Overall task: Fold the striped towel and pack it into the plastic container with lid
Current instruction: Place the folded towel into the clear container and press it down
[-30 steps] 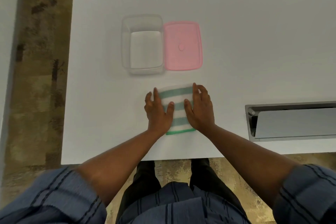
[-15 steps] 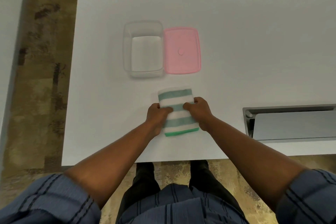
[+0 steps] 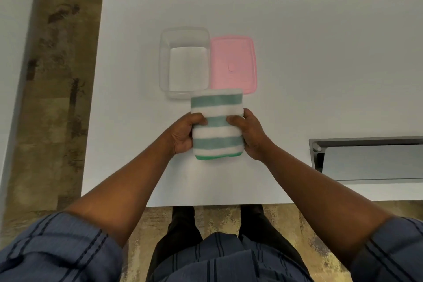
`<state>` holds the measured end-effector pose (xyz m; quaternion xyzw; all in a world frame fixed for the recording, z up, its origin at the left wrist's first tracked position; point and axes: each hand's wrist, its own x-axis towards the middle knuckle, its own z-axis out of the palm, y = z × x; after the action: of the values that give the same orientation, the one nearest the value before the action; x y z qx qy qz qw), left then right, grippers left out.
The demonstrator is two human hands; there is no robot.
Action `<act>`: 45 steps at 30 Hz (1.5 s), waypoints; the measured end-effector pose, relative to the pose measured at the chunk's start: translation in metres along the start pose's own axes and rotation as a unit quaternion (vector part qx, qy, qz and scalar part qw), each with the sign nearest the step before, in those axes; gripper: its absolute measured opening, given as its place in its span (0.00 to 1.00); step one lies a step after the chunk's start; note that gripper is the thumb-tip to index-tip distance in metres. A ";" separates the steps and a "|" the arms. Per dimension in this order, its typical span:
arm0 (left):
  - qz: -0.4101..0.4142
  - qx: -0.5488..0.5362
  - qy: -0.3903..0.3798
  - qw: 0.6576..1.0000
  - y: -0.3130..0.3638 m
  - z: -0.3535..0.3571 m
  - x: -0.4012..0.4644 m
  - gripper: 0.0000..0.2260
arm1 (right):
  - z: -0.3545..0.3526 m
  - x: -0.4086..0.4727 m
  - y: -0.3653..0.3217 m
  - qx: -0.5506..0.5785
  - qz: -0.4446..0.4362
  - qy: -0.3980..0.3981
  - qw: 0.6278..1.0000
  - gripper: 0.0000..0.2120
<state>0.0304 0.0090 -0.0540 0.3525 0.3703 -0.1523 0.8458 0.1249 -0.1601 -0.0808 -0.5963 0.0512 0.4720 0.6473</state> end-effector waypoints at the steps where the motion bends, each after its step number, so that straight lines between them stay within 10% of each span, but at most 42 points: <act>1: 0.005 0.003 0.000 1.000 0.009 -0.001 -0.001 0.21 | 0.005 0.001 -0.005 0.005 -0.008 -0.004 1.000 0.26; 12: 0.154 0.103 0.108 0.977 0.134 -0.013 0.012 0.15 | 0.077 0.059 -0.102 -0.055 -0.093 0.081 0.991 0.15; 18: 0.242 0.301 0.268 0.883 0.164 -0.026 0.039 0.27 | 0.109 0.105 -0.133 -0.146 -0.074 0.095 0.982 0.22; 37: 0.140 0.772 0.228 0.577 0.173 -0.034 0.069 0.30 | 0.142 0.140 -0.134 -0.517 -0.088 0.136 0.841 0.27; 45: 0.108 0.805 0.237 0.533 0.163 -0.019 0.068 0.33 | 0.152 0.147 -0.124 -0.615 -0.103 0.102 0.775 0.28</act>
<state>0.1513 0.1374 -0.0344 0.9448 0.2372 -0.2045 0.0961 0.2137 0.0647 -0.0402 -0.9138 -0.2457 0.2699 0.1785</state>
